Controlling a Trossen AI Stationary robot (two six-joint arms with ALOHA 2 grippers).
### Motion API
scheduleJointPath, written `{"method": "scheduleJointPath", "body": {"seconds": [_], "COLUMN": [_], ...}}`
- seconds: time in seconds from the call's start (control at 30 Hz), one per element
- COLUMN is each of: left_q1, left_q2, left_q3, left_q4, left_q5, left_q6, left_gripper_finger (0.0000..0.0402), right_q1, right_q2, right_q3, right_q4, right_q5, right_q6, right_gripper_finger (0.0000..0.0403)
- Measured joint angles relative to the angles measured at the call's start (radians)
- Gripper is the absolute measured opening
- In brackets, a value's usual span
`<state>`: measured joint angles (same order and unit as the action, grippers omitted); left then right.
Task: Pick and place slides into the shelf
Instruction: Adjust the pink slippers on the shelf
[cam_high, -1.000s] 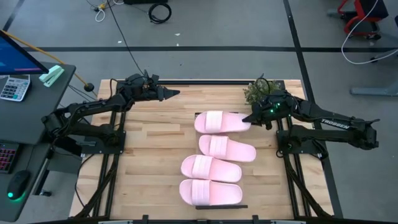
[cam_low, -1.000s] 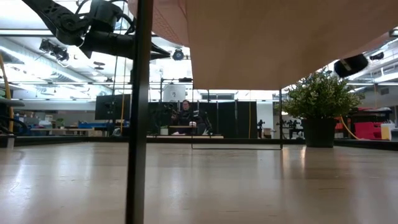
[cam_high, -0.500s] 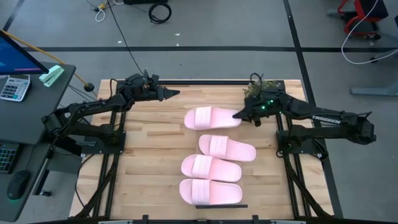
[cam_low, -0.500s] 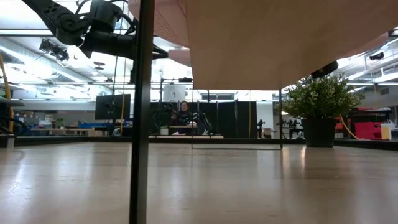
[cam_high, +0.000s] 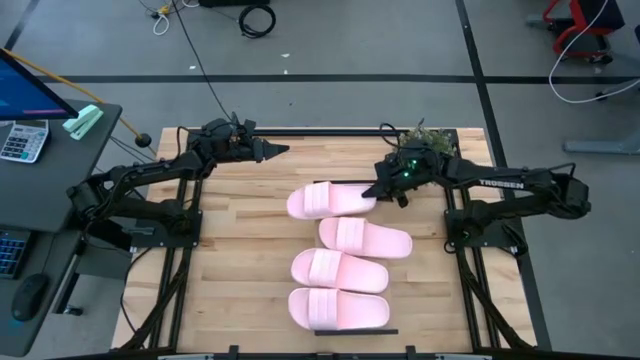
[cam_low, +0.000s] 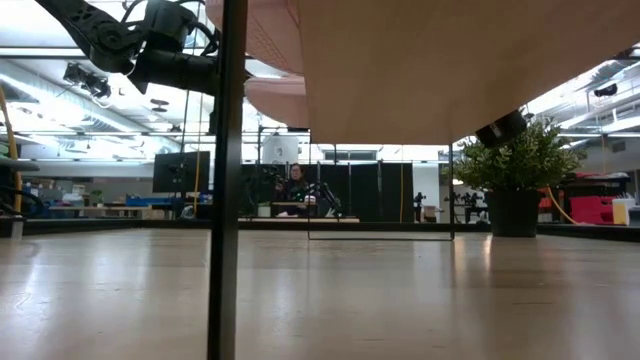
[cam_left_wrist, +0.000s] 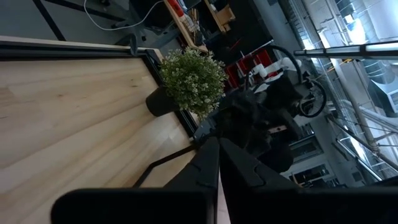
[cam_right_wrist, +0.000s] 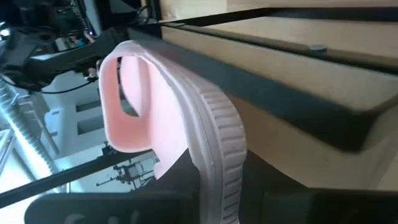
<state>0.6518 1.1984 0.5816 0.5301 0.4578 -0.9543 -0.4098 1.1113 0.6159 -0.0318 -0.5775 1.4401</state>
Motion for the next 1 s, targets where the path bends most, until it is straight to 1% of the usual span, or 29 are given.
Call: {"method": "scheduleJointPath", "body": {"seconds": [0.13, 0.23, 0.43, 0.73, 1.0], "left_q1": [0.0, 0.002, 0.014, 0.026, 0.026], "left_q2": [0.0, 0.0, 0.0, 0.0, 0.0], "left_q3": [0.0, 0.0, 0.0, 0.0, 0.0], "left_q4": [0.0, 0.0, 0.0, -0.003, -0.003], "left_q5": [0.0, 0.0, 0.0, 0.0, 0.0], "left_q6": [0.0, 0.0, -0.001, -0.001, -0.001], "left_gripper_finger": [0.0022, 0.0017, 0.0008, 0.0022, 0.0009], "right_q1": [0.0, 0.001, 0.001, 0.0, 0.001], "right_q2": [0.022, 0.023, -0.013, -0.061, -0.067], "right_q3": [0.0, 0.0, 0.0, 0.0, 0.0], "right_q4": [0.0, -0.004, -0.007, -0.091, -0.101], "right_q5": [0.023, 0.047, 0.066, 0.096, 0.106], "right_q6": [-0.019, -0.024, -0.026, -0.026, -0.023], "right_gripper_finger": [0.0063, 0.0063, 0.0063, 0.0063, 0.0067]}}
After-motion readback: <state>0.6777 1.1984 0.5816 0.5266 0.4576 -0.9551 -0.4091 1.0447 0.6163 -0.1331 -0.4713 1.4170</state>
